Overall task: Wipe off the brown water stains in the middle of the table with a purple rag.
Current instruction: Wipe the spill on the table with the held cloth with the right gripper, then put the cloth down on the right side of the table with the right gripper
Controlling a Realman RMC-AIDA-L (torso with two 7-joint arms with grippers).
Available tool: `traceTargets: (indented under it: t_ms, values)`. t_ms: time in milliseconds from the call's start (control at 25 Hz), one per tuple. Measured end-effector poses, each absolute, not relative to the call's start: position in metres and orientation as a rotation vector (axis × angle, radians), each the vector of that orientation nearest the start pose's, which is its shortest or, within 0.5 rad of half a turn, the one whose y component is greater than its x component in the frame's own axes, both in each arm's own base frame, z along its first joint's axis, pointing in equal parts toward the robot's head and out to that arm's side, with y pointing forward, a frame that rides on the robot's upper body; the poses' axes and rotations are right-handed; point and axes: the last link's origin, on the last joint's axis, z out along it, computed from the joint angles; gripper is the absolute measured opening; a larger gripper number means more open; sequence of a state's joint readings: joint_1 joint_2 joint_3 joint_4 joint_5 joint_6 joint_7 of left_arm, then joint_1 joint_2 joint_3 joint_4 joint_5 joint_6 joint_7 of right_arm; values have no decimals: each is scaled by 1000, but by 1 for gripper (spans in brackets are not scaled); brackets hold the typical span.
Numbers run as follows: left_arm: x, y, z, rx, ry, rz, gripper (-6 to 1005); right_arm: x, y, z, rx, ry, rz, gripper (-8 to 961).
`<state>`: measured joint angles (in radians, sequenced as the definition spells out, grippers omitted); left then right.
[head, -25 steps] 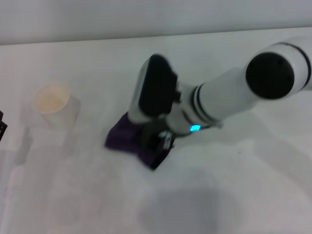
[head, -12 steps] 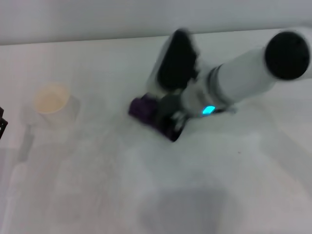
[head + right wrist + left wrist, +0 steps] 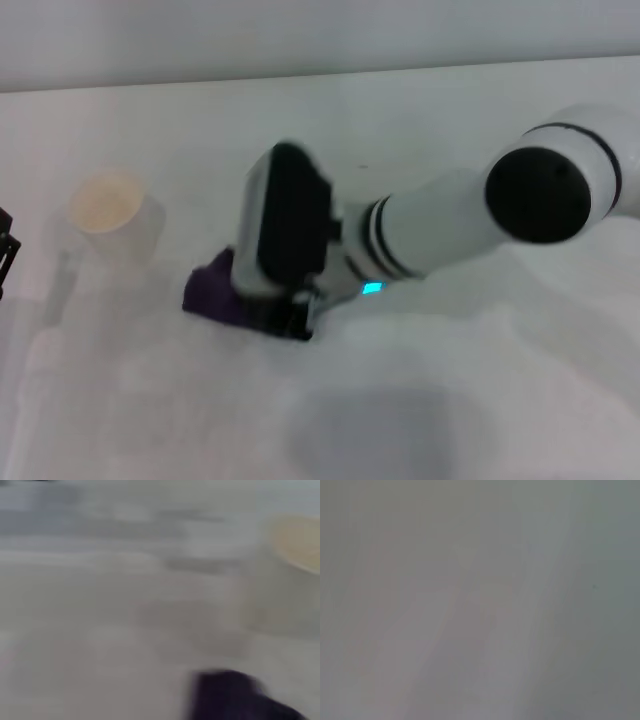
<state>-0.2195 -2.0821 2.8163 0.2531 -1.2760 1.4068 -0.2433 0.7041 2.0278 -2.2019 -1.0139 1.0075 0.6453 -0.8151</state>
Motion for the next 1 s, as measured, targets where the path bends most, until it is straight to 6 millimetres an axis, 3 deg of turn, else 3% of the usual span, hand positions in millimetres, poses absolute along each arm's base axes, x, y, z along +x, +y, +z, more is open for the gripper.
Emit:
traceTargets:
  t_ms: [200, 360, 560, 800, 1000]
  values:
    - [-342, 242, -34, -1539, -694, -876, 887, 182, 382, -122, -2650, 301, -250, 61]
    - [-341, 242, -33, -1537, -688, -881, 888, 207, 398, -98, -2567, 411, -291, 69]
    - [-340, 242, -31, -1531, -672, -889, 887, 229, 384, -72, -2537, 505, -304, 78]
    - [-339, 244, -31, -1533, -665, -893, 887, 230, 366, -49, -2508, 478, -289, 90]
    - [-337, 245, -31, -1535, -661, -898, 887, 235, 361, -42, -2517, 530, -309, 99]
